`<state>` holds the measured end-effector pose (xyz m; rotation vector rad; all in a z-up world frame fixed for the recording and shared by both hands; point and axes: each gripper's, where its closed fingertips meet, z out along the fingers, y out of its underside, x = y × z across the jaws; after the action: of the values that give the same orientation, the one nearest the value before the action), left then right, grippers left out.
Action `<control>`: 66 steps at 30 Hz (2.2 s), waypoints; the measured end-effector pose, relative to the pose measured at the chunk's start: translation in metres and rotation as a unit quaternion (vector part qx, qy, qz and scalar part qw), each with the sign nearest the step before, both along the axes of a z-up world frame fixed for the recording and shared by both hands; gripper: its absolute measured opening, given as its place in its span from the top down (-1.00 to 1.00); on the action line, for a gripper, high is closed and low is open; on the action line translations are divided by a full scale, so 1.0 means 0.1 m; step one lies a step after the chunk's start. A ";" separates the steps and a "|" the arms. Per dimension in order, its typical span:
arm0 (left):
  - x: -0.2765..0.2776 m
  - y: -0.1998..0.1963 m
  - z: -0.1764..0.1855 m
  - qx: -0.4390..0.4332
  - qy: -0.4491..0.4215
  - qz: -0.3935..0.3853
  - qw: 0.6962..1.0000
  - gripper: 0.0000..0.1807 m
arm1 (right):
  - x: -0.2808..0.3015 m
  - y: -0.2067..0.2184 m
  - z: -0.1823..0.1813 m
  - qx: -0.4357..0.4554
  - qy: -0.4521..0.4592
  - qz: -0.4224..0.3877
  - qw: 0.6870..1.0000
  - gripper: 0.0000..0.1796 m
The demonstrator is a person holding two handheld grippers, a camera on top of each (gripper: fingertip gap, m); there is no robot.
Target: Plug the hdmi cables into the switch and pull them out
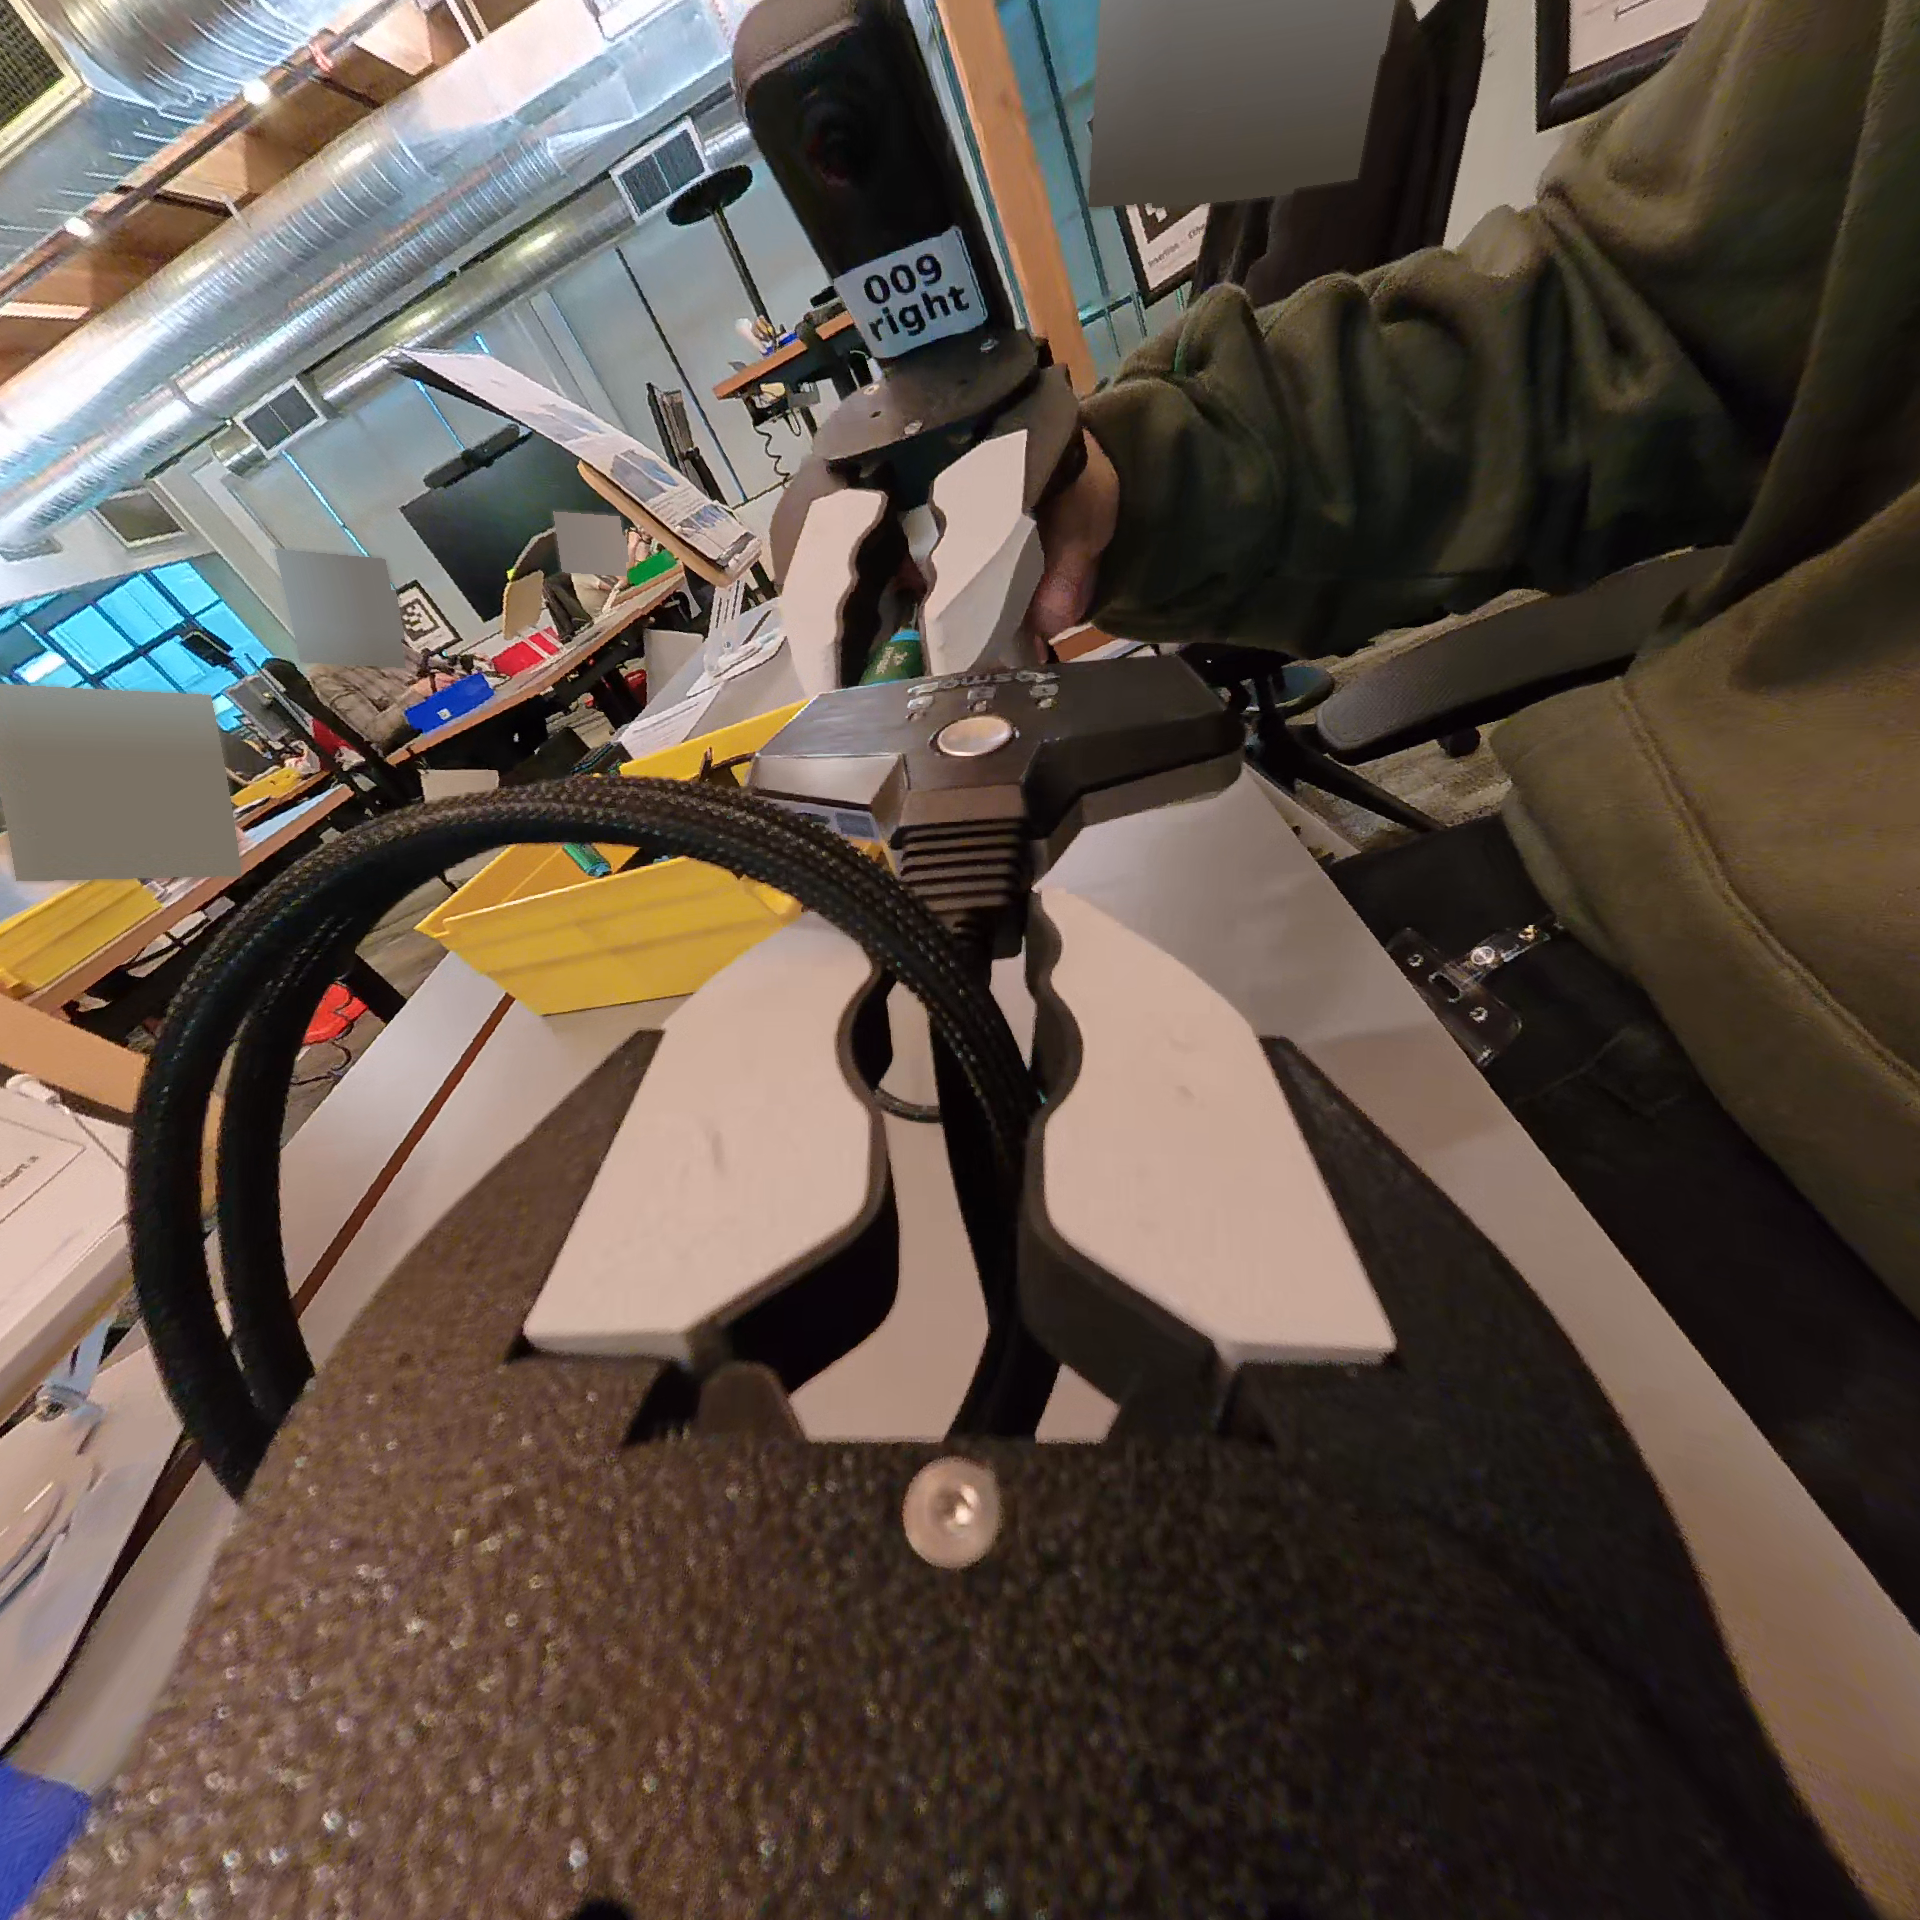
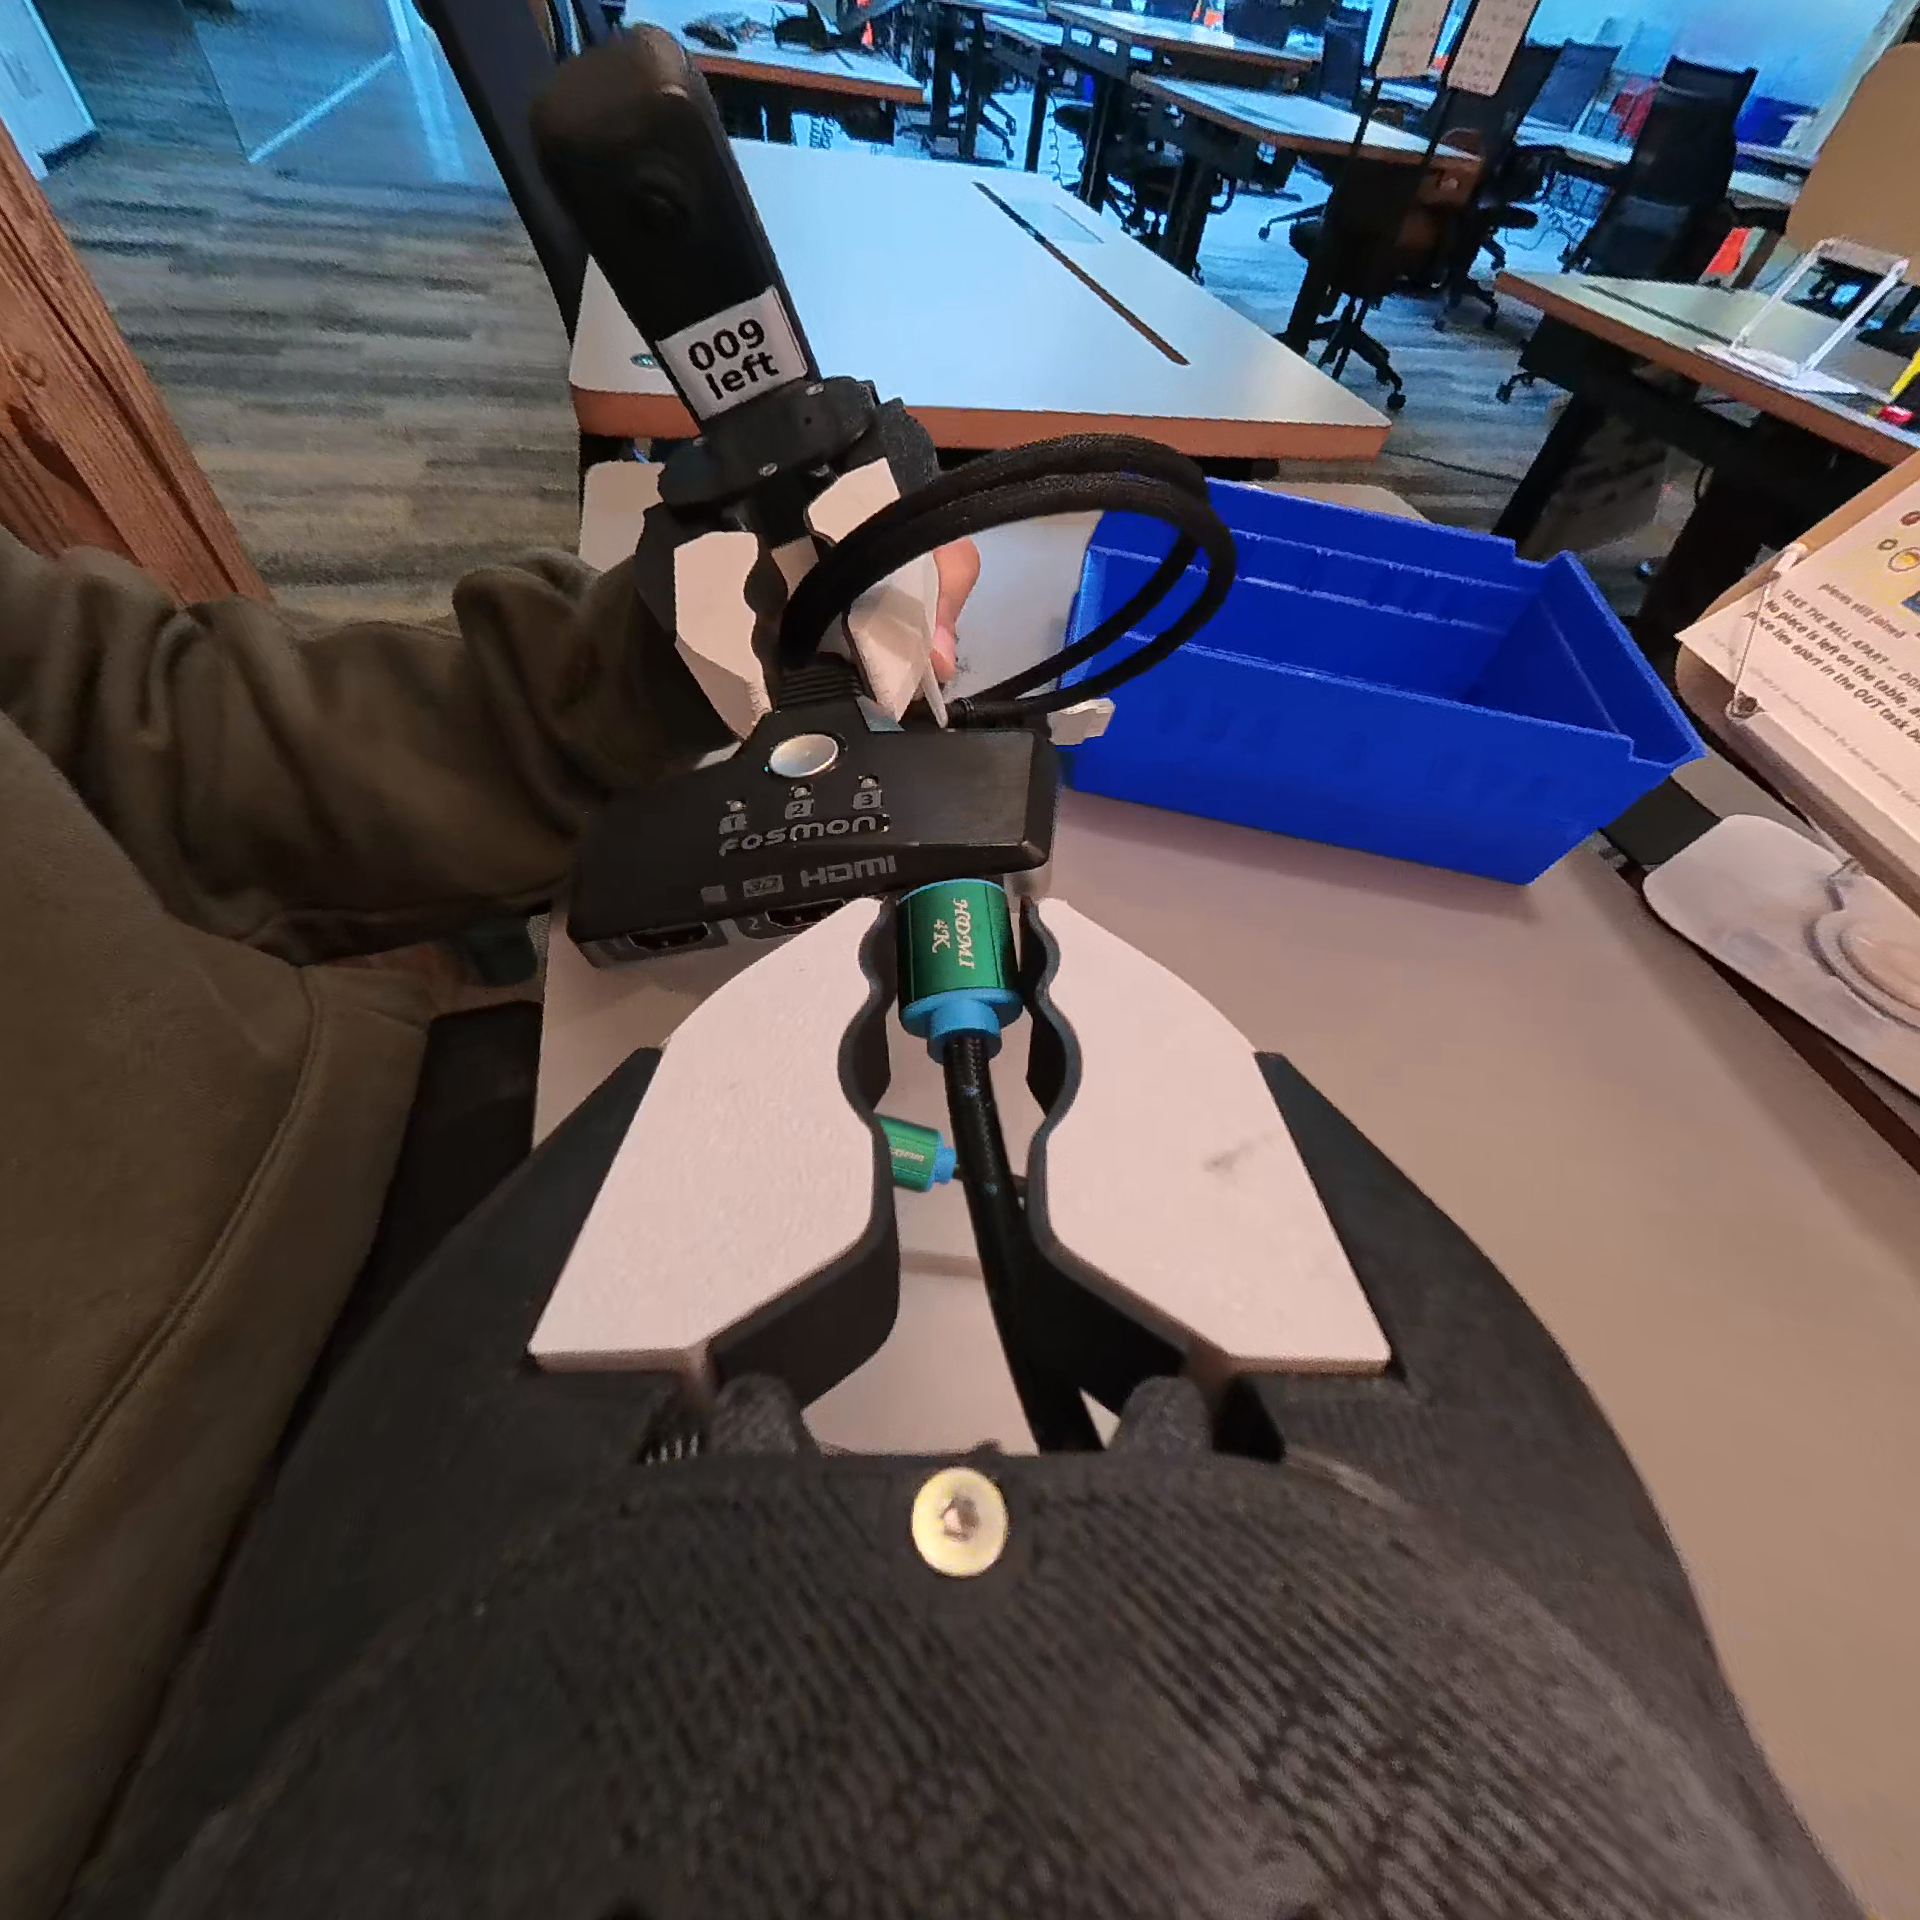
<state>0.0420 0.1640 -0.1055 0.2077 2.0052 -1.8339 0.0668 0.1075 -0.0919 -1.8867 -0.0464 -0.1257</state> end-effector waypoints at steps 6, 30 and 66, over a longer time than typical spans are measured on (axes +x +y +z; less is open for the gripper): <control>0.01 0.00 -0.01 -0.001 0.003 0.000 1.000 0.76 | 0.01 0.01 0.01 0.014 -0.005 -0.004 1.000 0.75; 0.05 -0.11 -0.16 0.044 0.031 0.011 0.999 0.77 | 0.06 -0.24 -0.10 -0.117 -0.080 -0.004 0.990 0.76; 0.16 0.26 -0.10 0.010 0.047 0.048 0.998 0.77 | 2.69 -2.93 -0.17 0.379 0.344 -0.403 0.759 0.77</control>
<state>0.0575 0.1896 -0.1154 0.0315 2.0594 -1.7958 0.3355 -0.1859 -0.1088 -0.9193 1.1701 -0.0135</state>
